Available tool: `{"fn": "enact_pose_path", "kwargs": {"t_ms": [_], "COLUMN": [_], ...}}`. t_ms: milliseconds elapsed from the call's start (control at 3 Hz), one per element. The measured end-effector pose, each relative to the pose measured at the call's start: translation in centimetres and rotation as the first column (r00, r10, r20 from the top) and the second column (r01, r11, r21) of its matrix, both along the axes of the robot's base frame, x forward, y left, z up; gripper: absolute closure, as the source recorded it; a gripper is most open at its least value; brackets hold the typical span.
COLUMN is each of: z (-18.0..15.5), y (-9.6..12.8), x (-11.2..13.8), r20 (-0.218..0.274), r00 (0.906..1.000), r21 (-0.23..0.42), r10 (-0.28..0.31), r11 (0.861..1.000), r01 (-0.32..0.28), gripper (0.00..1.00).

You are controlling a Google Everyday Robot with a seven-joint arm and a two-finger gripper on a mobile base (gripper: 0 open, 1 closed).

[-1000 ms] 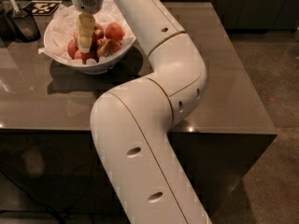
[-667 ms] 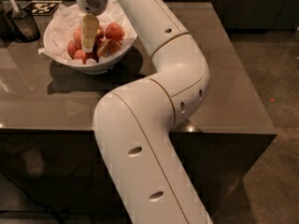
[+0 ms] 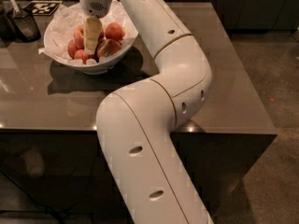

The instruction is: Pick apple from white bowl

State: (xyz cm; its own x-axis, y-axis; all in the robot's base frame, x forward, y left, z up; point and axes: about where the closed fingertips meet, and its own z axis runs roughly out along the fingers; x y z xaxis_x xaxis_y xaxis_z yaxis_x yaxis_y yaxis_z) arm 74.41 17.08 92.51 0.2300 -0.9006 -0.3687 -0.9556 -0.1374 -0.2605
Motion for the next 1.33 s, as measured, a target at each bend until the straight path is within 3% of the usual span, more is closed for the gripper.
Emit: {"fn": "enact_pose_path", "kwargs": {"t_ms": [1333], "z": [-0.8], "y": [1.5], "x": [-0.6], "r20": [-0.030], "r00": [0.9990], "r21": [0.022], "r10": [0.035], "r11": [0.999], "r01": [-0.034], "gripper": [0.11]}}
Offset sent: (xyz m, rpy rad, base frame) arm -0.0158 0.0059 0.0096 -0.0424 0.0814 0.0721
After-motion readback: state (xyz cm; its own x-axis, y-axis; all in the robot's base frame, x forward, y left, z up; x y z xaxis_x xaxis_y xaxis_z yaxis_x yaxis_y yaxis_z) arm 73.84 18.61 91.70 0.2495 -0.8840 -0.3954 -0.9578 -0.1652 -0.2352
